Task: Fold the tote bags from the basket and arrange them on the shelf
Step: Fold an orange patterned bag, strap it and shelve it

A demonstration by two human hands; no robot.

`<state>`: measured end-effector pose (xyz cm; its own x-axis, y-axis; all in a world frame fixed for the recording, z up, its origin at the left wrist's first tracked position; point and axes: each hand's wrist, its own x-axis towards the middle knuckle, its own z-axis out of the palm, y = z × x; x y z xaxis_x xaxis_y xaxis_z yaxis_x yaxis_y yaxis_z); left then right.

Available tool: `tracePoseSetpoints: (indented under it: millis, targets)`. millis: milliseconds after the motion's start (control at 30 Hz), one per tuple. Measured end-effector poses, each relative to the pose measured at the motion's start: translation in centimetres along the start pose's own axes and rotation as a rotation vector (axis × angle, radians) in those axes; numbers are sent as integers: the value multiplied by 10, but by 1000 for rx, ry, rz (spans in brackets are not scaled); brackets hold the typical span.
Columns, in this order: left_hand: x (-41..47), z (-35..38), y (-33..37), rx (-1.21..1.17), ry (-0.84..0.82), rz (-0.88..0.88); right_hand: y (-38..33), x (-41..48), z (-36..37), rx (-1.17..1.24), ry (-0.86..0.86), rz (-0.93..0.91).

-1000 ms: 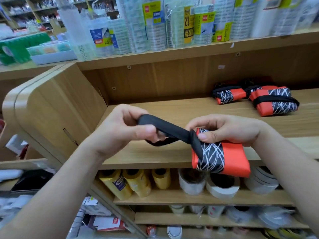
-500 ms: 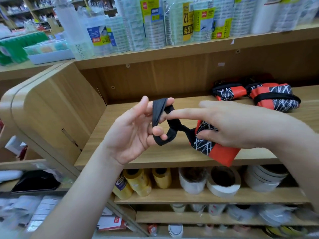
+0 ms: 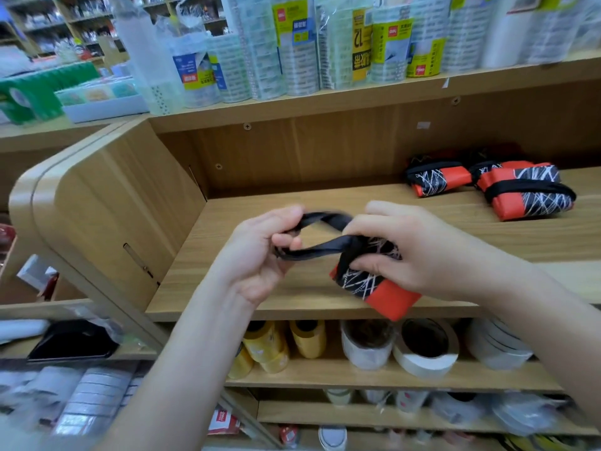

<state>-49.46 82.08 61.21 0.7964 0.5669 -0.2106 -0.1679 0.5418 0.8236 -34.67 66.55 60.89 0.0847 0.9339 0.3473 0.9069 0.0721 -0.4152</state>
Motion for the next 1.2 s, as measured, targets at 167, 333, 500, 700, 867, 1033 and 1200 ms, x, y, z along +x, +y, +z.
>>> tracePoseSetpoints:
  millis: [167, 333, 500, 700, 867, 1033, 1200]
  targets:
    - [-1, -7, -10, 428, -33, 115, 10, -2, 3, 389, -19, 21]
    - [-12, -18, 1, 1063, -366, 325, 23, -7, -6, 927, -106, 154]
    - [-10, -11, -14, 1567, -141, 914, 33, -8, 1, 1144, -192, 221]
    - [-7, -12, 0, 843, -408, 600, 43, -9, 11, 1360, -300, 210]
    - [0, 0, -11, 23, -438, 244, 33, -5, 16, 1691, -327, 162]
    - [7, -7, -10, -320, -551, 62, 35, -16, 28, 1746, -146, 133]
    - [3, -11, -6, -127, -563, 77, 39, -32, 0, 965, 42, 331]
